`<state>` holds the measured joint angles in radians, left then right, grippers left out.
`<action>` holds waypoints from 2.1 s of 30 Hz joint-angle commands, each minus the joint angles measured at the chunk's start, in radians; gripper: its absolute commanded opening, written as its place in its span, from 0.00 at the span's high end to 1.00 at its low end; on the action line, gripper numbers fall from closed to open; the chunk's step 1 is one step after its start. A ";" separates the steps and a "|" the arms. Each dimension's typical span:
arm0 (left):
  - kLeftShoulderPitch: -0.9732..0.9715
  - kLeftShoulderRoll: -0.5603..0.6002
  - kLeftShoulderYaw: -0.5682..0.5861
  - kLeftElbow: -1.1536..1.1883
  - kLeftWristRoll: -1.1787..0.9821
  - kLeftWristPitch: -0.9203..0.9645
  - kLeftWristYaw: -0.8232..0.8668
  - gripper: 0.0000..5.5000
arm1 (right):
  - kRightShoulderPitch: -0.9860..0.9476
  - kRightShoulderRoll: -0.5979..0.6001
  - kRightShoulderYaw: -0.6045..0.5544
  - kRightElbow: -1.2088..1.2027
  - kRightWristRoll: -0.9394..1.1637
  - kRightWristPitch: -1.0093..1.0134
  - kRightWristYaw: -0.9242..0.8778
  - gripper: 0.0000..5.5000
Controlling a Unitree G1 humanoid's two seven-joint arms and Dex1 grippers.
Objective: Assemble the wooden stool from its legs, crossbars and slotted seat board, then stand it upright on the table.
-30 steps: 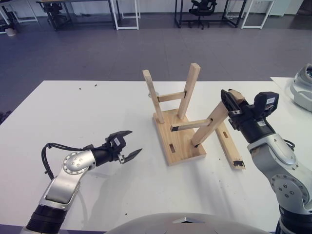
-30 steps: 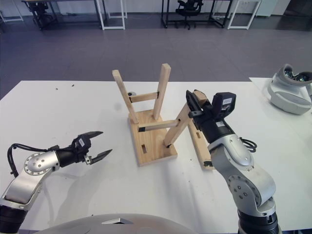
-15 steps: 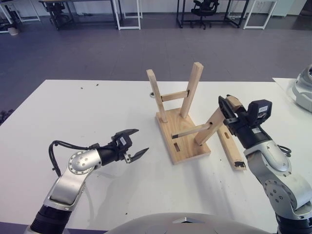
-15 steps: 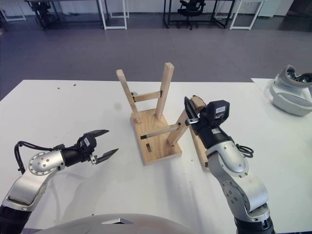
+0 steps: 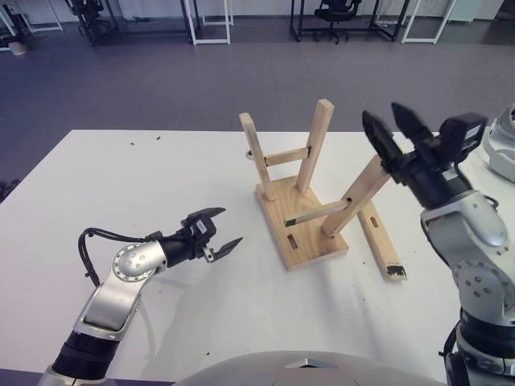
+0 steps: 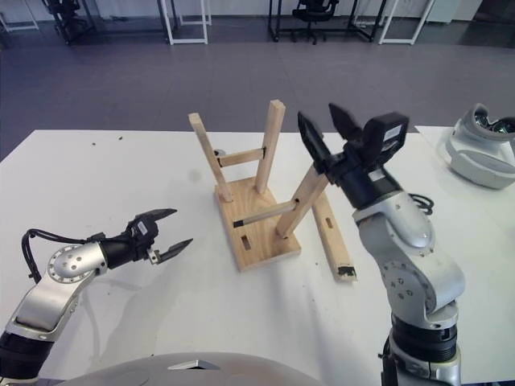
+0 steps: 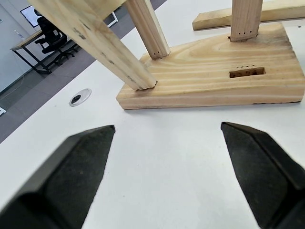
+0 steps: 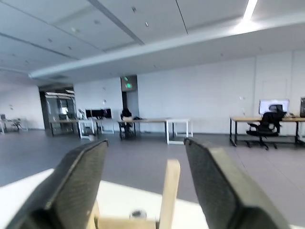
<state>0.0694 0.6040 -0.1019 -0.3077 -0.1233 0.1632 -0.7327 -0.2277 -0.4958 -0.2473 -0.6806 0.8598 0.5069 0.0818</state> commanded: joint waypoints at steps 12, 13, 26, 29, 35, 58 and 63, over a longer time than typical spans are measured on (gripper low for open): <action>-0.087 -0.036 0.031 0.098 0.026 -0.053 0.053 0.26 | 0.331 -0.048 0.153 0.445 -0.302 0.240 0.025 0.25; -0.089 -0.037 0.028 0.099 0.027 -0.053 0.053 0.26 | 0.334 -0.055 0.163 0.453 -0.326 0.258 0.027 0.25; -0.275 -0.134 0.158 0.027 -0.164 0.040 0.121 0.26 | 0.174 -0.050 0.066 0.511 -0.501 0.109 0.048 0.62; -0.456 -0.223 0.219 -0.017 -0.397 0.167 0.177 0.26 | -0.030 -0.170 0.089 0.507 -0.657 -0.191 0.128 0.62; -0.843 -0.404 0.310 0.073 -0.805 0.340 0.331 0.26 | -0.486 -0.117 0.371 0.425 -0.735 -0.540 0.464 0.62; -0.893 -0.339 0.414 0.057 -1.016 0.392 0.392 0.81 | -0.489 0.019 0.337 0.385 -0.704 -0.479 0.496 0.37; -0.635 -0.133 0.506 -0.025 -1.056 0.510 0.288 0.81 | -0.393 -0.135 0.106 0.508 -0.587 -0.312 0.553 0.26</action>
<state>-0.6523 0.4253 0.3806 -0.2919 -1.1592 0.6341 -0.4189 -0.6651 -0.5802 -0.0789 -0.2327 0.2416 0.1406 0.6058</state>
